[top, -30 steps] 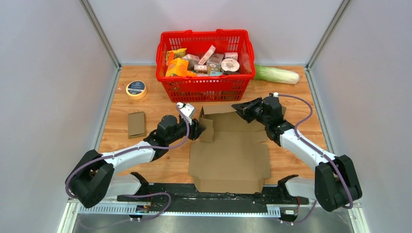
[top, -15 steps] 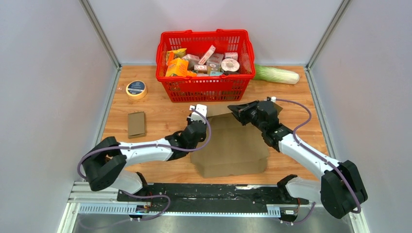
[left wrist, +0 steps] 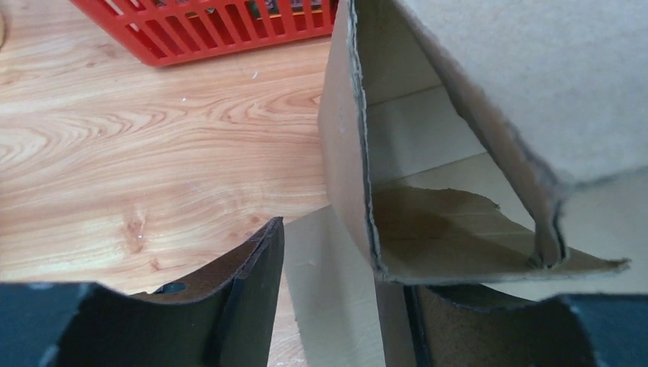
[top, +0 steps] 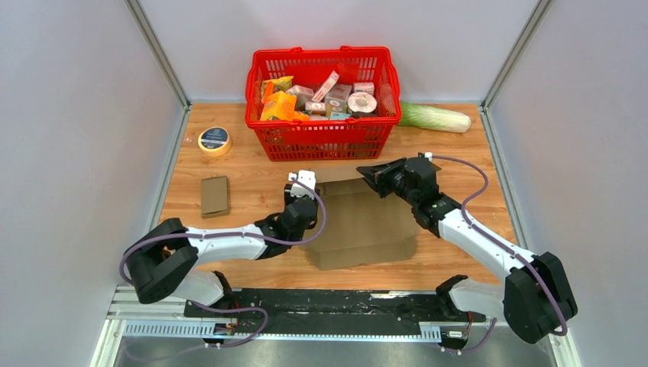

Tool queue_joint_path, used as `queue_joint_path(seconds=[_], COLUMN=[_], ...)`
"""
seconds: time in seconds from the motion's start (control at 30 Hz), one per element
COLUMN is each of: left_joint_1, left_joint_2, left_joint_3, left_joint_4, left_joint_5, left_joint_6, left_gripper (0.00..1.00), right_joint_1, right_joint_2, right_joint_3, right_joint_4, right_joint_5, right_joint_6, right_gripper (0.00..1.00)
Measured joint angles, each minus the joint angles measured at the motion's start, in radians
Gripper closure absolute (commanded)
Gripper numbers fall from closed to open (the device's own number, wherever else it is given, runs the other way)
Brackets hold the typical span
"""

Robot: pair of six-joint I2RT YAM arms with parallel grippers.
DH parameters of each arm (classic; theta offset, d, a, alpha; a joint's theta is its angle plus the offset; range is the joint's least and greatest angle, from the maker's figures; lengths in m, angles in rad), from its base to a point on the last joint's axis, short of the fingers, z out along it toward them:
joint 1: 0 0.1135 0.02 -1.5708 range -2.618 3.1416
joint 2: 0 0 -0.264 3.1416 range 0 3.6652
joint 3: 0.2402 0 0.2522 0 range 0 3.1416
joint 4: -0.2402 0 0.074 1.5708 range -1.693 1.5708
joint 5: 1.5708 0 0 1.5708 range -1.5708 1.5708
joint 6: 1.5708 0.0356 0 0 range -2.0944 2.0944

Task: Fold the paper box

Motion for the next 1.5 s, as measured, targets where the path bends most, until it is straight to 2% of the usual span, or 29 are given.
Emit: queue_joint_path(seconds=[0.27, 0.37, 0.67, 0.87, 0.97, 1.1, 1.33, 1.5], left_joint_1=[0.119, 0.151, 0.180, 0.328, 0.402, 0.445, 0.466, 0.466], left_joint_2=[-0.220, -0.261, -0.136, -0.098, -0.068, -0.034, -0.019, -0.062], left_joint_3=[-0.200, -0.226, -0.156, -0.149, -0.156, -0.156, -0.156, -0.163], left_joint_4=[0.200, 0.245, 0.314, 0.357, 0.400, 0.445, 0.468, 0.431], left_joint_5=[0.286, 0.367, 0.537, 0.705, 0.833, 0.972, 1.089, 1.106], left_joint_6=[0.092, 0.122, 0.212, 0.144, 0.097, 0.064, 0.056, 0.072], left_gripper=[0.46, 0.46, 0.44, 0.46, 0.47, 0.47, 0.46, 0.44], right_joint_1=[-0.066, -0.085, -0.107, -0.110, -0.110, -0.105, -0.119, -0.124], right_joint_2=[0.081, 0.120, 0.217, 0.279, 0.294, 0.295, 0.328, 0.335], right_joint_3=[0.106, 0.148, 0.253, 0.314, 0.316, 0.298, 0.261, 0.253], right_joint_4=[-0.084, -0.114, -0.169, -0.184, -0.156, -0.105, 0.031, 0.074], right_joint_5=[-0.110, -0.142, -0.177, -0.179, -0.174, -0.154, -0.158, -0.157], right_joint_6=[-0.018, -0.019, -0.017, -0.035, -0.072, -0.143, -0.215, -0.251], right_gripper=[1.00, 1.00, 1.00, 0.96, 0.95, 0.97, 0.92, 0.94])
